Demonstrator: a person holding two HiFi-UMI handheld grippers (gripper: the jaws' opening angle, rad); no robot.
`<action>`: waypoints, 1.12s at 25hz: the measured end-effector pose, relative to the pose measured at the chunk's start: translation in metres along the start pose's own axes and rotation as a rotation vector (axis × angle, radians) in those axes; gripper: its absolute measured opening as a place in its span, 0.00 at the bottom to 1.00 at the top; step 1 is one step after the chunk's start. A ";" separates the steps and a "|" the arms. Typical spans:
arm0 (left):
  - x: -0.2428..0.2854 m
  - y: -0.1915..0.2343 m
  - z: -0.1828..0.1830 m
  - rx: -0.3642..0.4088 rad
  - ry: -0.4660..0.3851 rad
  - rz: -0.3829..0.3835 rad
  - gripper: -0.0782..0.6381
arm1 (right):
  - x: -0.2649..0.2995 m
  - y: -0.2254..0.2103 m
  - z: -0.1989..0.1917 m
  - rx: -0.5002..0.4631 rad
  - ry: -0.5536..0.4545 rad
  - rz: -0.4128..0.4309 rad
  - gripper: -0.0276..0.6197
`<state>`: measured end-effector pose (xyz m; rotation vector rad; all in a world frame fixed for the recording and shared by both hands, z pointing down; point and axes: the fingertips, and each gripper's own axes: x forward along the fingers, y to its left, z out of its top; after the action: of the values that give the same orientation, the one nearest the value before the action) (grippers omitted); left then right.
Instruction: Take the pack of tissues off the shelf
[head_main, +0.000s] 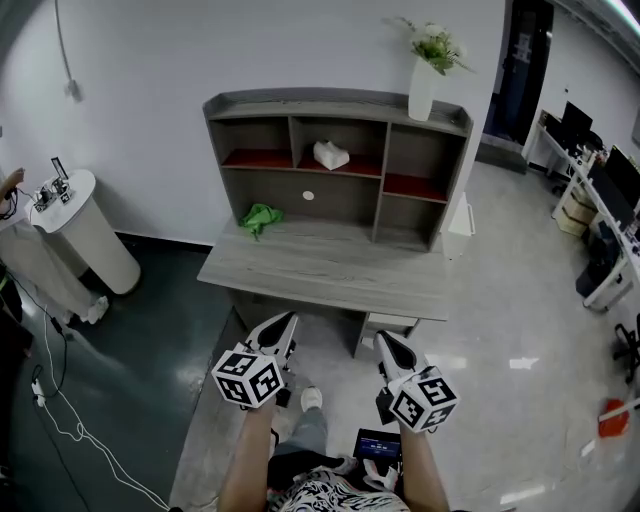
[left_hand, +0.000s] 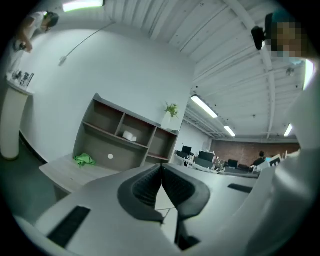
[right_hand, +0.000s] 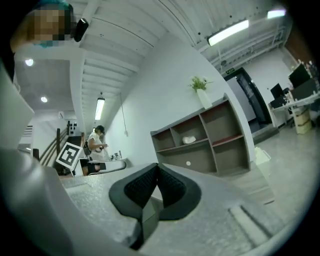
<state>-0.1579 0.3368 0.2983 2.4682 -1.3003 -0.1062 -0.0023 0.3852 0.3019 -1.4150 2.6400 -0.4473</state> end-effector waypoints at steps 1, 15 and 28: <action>0.009 0.001 -0.001 0.050 0.014 0.005 0.12 | 0.004 -0.010 0.001 -0.026 0.007 -0.032 0.05; 0.211 0.144 0.066 0.124 0.008 -0.009 0.12 | 0.197 -0.168 0.046 -0.077 -0.067 -0.215 0.05; 0.407 0.222 0.119 0.194 0.072 -0.096 0.12 | 0.351 -0.271 0.087 -0.059 -0.018 -0.382 0.05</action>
<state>-0.1247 -0.1403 0.2997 2.6706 -1.2136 0.0894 0.0371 -0.0647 0.3171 -1.9398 2.3847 -0.3899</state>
